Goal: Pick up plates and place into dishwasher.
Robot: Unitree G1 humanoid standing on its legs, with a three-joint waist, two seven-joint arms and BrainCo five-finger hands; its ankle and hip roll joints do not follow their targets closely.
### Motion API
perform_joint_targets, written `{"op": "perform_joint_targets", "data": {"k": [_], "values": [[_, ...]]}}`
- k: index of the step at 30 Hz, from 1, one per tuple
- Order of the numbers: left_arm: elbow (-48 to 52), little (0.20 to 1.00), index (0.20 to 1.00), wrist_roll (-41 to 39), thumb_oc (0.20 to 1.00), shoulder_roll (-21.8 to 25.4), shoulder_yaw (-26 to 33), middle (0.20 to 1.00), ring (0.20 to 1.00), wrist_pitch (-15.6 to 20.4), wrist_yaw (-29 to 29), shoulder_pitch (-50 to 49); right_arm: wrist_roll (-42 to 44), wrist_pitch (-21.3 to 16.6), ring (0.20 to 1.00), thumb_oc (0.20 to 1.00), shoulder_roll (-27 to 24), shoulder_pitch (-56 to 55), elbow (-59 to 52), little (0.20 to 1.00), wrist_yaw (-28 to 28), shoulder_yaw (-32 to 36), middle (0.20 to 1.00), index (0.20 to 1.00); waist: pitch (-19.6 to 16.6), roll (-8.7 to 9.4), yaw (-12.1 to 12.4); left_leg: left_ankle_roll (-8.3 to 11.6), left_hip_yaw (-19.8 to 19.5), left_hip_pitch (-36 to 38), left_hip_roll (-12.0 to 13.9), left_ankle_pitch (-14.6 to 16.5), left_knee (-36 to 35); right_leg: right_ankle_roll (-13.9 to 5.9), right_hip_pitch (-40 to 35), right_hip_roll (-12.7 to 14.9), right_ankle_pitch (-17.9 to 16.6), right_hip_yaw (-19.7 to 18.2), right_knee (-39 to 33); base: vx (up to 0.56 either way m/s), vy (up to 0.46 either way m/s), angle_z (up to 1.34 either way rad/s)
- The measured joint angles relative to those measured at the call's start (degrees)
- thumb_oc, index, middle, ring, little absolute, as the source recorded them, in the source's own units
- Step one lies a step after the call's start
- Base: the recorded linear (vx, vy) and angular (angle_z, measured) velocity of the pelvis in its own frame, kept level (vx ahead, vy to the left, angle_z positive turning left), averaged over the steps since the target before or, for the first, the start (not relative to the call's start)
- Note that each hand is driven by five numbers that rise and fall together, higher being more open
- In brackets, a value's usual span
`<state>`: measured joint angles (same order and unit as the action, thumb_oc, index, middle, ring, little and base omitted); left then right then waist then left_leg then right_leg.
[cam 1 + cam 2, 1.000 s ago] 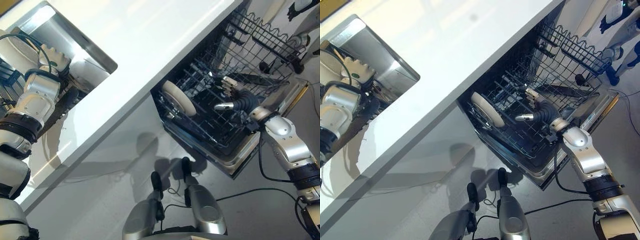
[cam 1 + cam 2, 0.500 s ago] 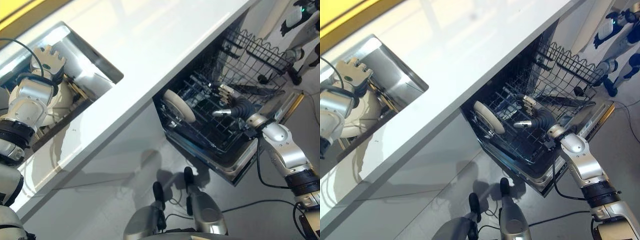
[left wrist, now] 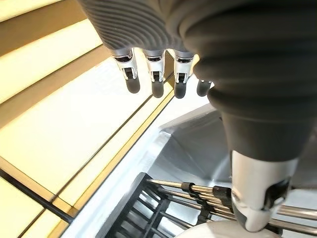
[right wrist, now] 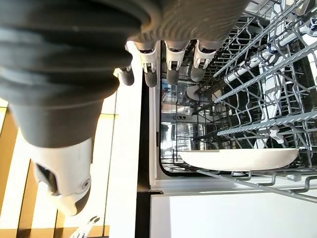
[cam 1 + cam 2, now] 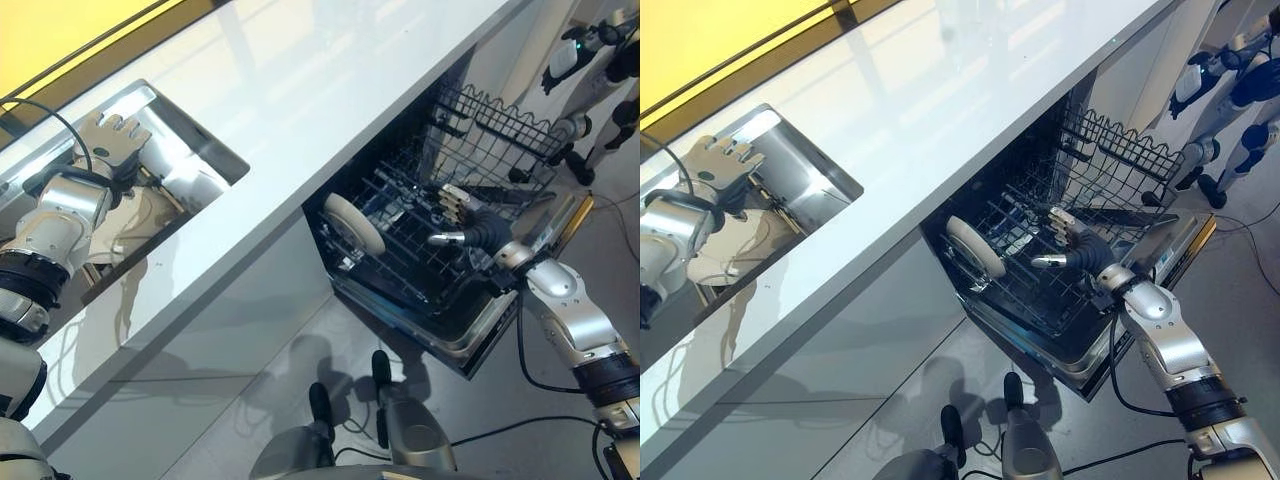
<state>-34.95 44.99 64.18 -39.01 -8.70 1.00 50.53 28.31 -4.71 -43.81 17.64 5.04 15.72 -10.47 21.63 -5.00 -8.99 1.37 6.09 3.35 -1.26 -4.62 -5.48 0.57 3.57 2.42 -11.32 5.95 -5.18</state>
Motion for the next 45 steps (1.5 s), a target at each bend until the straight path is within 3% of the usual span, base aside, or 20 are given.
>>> {"op": "perform_joint_targets", "data": {"k": [4,11,16,26,30,37,45], "values": [[0.02,1.0,1.0,-6.58,1.0,-1.41,6.48,1.0,1.0,-2.15,-1.81,-4.85,-0.02,0.0,1.0,1.0,0.13,-0.04,-0.27,1.0,-0.03,0.07,1.0,1.0,-0.37,-0.01,0.19,-0.02,-0.04,0.02,0.01,-0.01,0.02,0.02,-0.03,-0.01,0.02,0.15,0.0,0.01,-0.038,0.01],[0.99,1.0,1.0,-7.61,1.0,-1.44,8.99,1.0,1.0,-3.95,-14.66,-9.5,-0.03,0.01,1.0,1.0,0.31,-1.16,-0.62,1.0,-0.18,1.06,1.0,1.0,-1.3,0.14,0.63,-0.1,-0.45,0.12,0.06,-0.09,-0.02,0.04,-0.45,0.09,0.06,0.84,-0.01,0.01,-0.052,0.05],[5.4,1.0,1.0,-9.15,1.0,-1.31,12.42,1.0,1.0,-4.13,-18.7,-14.52,-0.01,-0.01,1.0,1.0,0.29,-4.95,-2.57,1.0,-0.2,1.77,1.0,1.0,-1.35,0.19,1.55,-0.18,-0.72,1.0,0.18,-0.15,-0.05,0.18,-1.37,0.01,0.18,1.01,-0.02,0.01,-0.051,0.01],[12.1,1.0,1.0,-9.44,1.0,-0.19,18.18,1.0,1.0,-2.59,-18.42,-20.85,-0.02,-0.1,1.0,1.0,0.32,-7.97,-2.94,1.0,-0.18,2.4,1.0,1.0,-2.68,0.38,3.55,-0.19,-1.64,0.93,0.22,-0.16,-0.03,0.49,-1.63,0.02,0.42,1.85,-0.03,0.01,-0.04,0.04],[12.98,1.0,1.0,-5.48,1.0,-0.14,18.2,1.0,1.0,-1.48,-17.17,-22.51,-0.01,-0.13,1.0,1.0,0.35,-8.43,-2.94,1.0,-0.18,3.14,1.0,1.0,-3.0,0.53,3.84,-0.18,-2.09,0.99,0.17,-0.17,-0.02,0.44,-1.93,0.15,0.55,2.48,-0.03,0.01,-0.01,0.08],[13.04,1.0,1.0,3.47,1.0,0.09,18.04,1.0,1.0,1.77,-10.52,-24.97,0.6,-1.67,1.0,1.0,0.35,-9.03,-2.93,1.0,-0.02,3.14,1.0,1.0,-3.8,1.09,3.87,-0.18,-2.09,0.99,0.14,-0.18,-0.05,0.43,-1.95,0.23,0.56,2.48,-0.08,0.0,0.0,0.0],[12.51,1.0,1.0,10.62,1.0,0.01,16.13,1.0,1.0,2.19,-4.22,-26.21,1.84,-2.45,1.0,1.0,0.34,-10.88,-2.9,1.0,0.07,3.21,1.0,1.0,-3.81,1.13,3.54,-0.19,-2.03,0.97,0.15,-0.19,-0.05,0.43,-1.92,0.21,0.56,2.45,-0.08,0.0,0.0,0.0]]}}
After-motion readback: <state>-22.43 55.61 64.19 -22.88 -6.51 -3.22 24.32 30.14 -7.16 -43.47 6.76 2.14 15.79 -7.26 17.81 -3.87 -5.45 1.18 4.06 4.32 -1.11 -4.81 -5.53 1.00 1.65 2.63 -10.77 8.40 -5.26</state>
